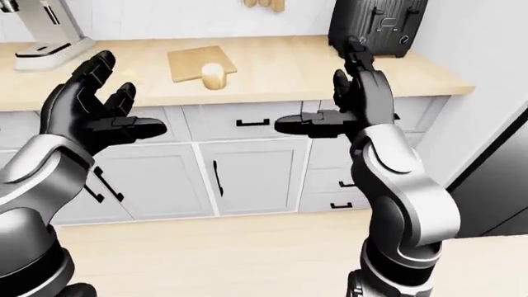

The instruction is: Place the bread and cheese on the cutting board.

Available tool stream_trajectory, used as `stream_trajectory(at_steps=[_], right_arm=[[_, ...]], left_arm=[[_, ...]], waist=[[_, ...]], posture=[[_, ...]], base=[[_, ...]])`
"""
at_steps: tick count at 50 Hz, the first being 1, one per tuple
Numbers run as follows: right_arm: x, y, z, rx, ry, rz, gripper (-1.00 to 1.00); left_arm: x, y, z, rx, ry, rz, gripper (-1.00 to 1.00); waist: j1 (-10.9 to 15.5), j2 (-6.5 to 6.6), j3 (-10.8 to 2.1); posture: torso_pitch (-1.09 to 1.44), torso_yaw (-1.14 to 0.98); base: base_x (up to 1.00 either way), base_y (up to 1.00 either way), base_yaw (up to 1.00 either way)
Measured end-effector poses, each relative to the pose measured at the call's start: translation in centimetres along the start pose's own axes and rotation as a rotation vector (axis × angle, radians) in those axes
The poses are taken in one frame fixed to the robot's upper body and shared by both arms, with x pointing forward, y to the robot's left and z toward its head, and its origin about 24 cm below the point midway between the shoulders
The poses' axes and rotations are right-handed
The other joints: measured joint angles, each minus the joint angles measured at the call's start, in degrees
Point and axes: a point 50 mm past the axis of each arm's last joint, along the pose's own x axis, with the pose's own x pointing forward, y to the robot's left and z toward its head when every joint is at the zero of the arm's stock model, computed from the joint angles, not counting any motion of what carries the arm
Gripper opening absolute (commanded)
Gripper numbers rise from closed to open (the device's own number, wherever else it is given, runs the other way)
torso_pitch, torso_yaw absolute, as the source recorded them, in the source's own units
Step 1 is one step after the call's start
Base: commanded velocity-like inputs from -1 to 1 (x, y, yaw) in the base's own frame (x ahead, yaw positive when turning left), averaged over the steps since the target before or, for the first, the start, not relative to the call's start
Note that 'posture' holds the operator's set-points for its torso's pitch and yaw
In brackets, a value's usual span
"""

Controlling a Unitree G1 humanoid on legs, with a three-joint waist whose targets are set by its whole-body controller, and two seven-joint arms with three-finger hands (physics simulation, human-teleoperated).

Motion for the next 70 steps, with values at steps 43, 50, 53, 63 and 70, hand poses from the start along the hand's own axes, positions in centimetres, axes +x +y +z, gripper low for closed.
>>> stream_trajectory(at_steps=[43,50,53,63,70], right_arm=[[0.0,1.3,-0.2,-0.005,0.008,0.066,1.00],[-0.2,0.9,0.5,-0.007,-0.032,0.046,1.00],[-0.1,0.5,-0.2,-0.004,0.009,0.018,1.00],[-0.1,1.1,0.2,-0.003,-0.024,0.041,1.00],[0.0,1.4,-0.4,-0.006,0.016,0.065,1.00]], left_arm=[[-0.1,1.2,0.5,-0.001,-0.015,0.059,1.00],[-0.2,0.8,0.9,-0.009,-0.045,0.034,1.00],[0.0,0.4,0.1,-0.004,-0.004,0.010,1.00],[-0.1,1.0,0.9,-0.007,-0.047,0.035,1.00],[-0.1,1.4,0.6,-0.001,-0.028,0.061,1.00]], waist=[[0.7,3.92,-0.72],[0.7,0.28,-0.78],[0.0,0.32,-0.37],[0.1,6.13,-0.80],[0.7,3.54,-0.78]], posture=[[0.00,0.00],[0.00,0.00],[0.00,0.00],[0.00,0.00],[0.00,0.00]], base=[[0.18,0.09,0.00],[0.13,0.10,0.00],[0.13,0.11,0.00],[0.12,0.10,0.00],[0.10,0.13,0.00]])
